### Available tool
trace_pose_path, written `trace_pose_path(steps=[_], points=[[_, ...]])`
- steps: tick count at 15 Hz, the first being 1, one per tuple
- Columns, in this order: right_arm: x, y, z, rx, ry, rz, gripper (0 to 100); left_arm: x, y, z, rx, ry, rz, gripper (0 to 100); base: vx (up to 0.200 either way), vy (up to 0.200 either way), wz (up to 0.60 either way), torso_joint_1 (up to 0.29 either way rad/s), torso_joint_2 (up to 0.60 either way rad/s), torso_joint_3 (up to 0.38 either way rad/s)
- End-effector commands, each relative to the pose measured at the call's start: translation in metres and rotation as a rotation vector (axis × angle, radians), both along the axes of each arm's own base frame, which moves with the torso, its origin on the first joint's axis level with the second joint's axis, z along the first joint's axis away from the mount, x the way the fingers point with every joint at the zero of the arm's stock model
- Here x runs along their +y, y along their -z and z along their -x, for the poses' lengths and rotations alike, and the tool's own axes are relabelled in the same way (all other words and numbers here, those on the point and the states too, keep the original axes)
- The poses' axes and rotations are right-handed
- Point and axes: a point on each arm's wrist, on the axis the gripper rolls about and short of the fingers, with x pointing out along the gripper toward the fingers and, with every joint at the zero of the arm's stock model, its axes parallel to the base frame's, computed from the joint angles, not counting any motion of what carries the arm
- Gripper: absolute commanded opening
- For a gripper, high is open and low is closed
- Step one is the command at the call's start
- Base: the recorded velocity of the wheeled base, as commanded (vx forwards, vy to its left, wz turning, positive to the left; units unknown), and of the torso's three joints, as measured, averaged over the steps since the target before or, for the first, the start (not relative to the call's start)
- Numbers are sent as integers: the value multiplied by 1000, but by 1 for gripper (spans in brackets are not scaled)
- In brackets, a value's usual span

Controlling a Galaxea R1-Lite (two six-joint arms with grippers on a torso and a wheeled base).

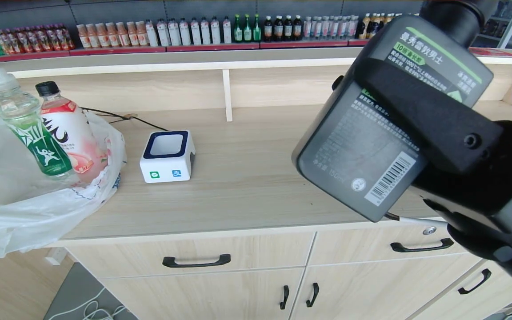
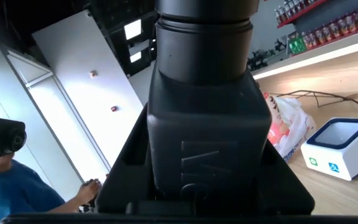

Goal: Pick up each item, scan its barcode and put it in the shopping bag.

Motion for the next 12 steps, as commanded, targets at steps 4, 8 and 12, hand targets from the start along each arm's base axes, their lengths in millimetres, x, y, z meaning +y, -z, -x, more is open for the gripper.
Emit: trace_pose_path(steps=[4,8,12], points=[[-3,-2,3,-5,-1,-6,0,0,0,0,0,0,0,100,0,0,0,0,0,0],[-3,1,3,1,0,2,0,0,0,0,0,0,0,100,0,0,0,0,0,0],[-3,1,3,2,0,3,0,0,0,0,0,0,0,100,0,0,0,0,0,0]])
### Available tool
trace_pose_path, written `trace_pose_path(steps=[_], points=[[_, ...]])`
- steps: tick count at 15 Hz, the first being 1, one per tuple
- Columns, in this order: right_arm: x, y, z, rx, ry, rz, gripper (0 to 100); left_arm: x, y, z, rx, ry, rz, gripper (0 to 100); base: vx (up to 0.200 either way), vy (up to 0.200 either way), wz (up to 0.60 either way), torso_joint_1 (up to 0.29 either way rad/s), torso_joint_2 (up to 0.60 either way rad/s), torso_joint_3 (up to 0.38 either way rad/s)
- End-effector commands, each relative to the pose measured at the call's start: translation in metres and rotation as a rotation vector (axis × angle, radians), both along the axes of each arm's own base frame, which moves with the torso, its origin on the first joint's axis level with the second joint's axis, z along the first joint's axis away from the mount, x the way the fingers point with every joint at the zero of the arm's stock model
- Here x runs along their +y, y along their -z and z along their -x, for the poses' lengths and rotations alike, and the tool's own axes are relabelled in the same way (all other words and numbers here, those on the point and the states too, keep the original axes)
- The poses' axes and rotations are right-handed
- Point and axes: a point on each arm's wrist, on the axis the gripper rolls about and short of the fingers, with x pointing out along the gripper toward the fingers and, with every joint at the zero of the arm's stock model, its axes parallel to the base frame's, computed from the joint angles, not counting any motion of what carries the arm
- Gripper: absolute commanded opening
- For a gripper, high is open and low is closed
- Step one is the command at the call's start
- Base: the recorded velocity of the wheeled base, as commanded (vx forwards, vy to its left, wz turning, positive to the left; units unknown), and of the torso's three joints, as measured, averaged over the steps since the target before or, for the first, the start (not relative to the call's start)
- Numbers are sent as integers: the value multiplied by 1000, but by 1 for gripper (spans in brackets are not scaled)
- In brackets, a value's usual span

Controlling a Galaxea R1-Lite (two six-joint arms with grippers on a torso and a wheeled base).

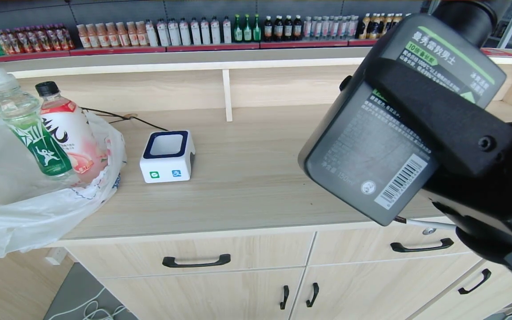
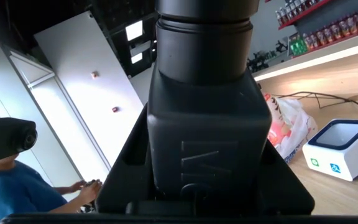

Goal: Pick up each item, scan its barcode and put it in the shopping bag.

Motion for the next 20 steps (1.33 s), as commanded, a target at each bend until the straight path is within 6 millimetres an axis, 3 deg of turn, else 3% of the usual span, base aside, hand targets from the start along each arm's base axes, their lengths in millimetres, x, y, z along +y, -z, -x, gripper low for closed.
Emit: trace_pose_path(steps=[1,8,13,15,17,20], points=[[0,1,0,2,0,3,0,0,0,0,0,0,0,100,0,0,0,0,0,0],[1,8,-1,-34,39,47,0,0,0,0,0,0,0,100,0,0,0,0,0,0],[9,36,-8,-99,126,187,0,0,0,0,0,0,0,100,0,0,0,0,0,0],[3,56,-7,-113,231,280,0,0,0,0,0,0,0,100,0,0,0,0,0,0],[-6,70,-13,-76,458,348,0,0,0,0,0,0,0,100,0,0,0,0,0,0],[-20,68,-31,-136,654,402,0,0,0,0,0,0,0,100,0,0,0,0,0,0]])
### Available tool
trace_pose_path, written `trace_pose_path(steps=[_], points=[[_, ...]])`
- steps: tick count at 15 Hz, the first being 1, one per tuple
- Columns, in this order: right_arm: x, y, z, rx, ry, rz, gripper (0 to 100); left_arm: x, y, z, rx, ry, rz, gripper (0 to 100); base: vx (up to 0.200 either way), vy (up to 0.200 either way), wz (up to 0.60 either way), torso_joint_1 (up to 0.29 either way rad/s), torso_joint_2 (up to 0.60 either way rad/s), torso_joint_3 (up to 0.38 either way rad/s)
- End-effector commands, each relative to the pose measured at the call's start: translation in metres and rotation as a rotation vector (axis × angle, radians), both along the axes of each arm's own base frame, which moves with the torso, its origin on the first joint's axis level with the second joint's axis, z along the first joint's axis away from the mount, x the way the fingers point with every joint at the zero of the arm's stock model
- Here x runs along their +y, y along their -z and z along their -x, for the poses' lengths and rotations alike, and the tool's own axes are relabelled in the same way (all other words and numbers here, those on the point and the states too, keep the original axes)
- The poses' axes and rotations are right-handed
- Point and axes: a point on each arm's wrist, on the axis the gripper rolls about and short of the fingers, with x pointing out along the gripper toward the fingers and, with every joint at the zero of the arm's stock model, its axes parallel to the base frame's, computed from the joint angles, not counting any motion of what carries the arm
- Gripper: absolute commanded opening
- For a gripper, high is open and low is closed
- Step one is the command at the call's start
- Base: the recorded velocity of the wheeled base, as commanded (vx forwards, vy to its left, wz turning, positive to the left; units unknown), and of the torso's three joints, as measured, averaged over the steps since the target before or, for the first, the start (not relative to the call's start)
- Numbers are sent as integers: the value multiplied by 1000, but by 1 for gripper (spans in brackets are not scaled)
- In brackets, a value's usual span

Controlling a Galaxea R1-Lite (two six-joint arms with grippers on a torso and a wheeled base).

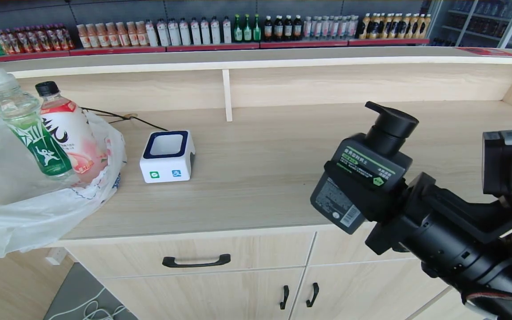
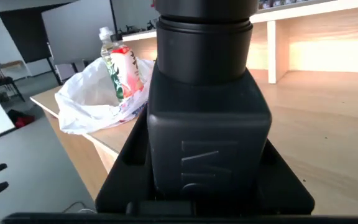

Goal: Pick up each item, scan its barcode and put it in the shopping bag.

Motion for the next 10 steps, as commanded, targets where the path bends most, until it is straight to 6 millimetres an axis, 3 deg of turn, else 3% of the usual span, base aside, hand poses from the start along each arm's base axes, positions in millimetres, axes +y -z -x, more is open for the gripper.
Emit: trace_pose_path(steps=[1,5,8,10], points=[[-5,2,-8,-13,49,21,0,0,0,0,0,0,0,100,0,0,0,0,0,0],[-7,1,-16,-17,79,20,0,0,0,0,0,0,0,100,0,0,0,0,0,0],[-11,2,-15,-14,87,24,0,0,0,0,0,0,0,100,0,0,600,1,1,-1],[-12,1,-17,-16,98,22,0,0,0,0,0,0,0,100,0,0,0,0,0,0]])
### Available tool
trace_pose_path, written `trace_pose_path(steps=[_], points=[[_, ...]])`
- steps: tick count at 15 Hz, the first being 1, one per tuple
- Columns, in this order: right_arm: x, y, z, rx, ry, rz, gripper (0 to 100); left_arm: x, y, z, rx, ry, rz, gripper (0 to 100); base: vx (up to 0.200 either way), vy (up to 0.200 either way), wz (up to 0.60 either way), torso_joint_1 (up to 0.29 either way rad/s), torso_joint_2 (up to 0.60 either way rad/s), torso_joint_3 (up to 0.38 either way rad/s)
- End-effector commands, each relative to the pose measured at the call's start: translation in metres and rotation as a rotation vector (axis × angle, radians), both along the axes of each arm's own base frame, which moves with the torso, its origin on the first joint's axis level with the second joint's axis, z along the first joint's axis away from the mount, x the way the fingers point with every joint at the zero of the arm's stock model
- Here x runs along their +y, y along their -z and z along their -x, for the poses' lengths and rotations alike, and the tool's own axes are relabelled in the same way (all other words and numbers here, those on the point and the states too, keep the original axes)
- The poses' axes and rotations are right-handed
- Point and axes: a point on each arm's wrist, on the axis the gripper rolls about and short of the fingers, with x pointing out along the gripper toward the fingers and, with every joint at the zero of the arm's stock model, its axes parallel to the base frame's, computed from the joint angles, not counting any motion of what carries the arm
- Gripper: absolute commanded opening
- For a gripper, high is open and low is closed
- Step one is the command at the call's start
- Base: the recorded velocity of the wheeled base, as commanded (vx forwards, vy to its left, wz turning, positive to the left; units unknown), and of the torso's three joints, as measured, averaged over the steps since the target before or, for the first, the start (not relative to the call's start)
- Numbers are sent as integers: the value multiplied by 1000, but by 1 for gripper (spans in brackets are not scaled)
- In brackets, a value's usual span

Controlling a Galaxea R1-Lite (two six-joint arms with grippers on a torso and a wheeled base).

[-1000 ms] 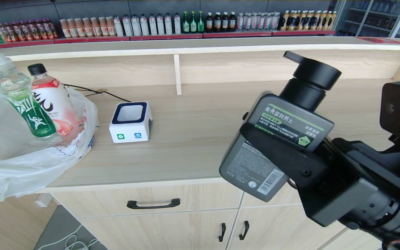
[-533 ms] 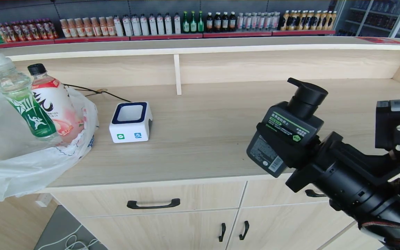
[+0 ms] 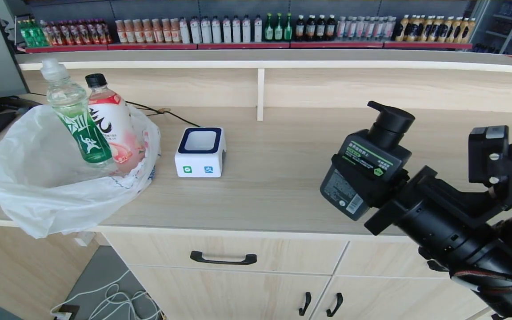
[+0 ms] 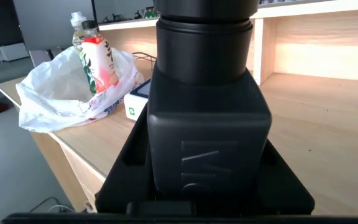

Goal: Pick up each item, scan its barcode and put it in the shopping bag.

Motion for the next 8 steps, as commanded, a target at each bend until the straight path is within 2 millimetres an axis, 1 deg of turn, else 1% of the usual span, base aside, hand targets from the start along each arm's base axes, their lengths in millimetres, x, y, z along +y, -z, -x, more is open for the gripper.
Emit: trace_pose_path(steps=[1,3,8], points=[[-4,0,-3,-3,19,-2,0,0,0,0,-1,1,0,100,0,0,0,0,0,0],[-10,0,-8,-3,49,-1,0,0,0,0,-1,1,0,100,0,0,0,0,0,0],[-11,0,-8,-2,50,0,0,0,0,0,-1,1,0,100,0,0,0,0,0,0]])
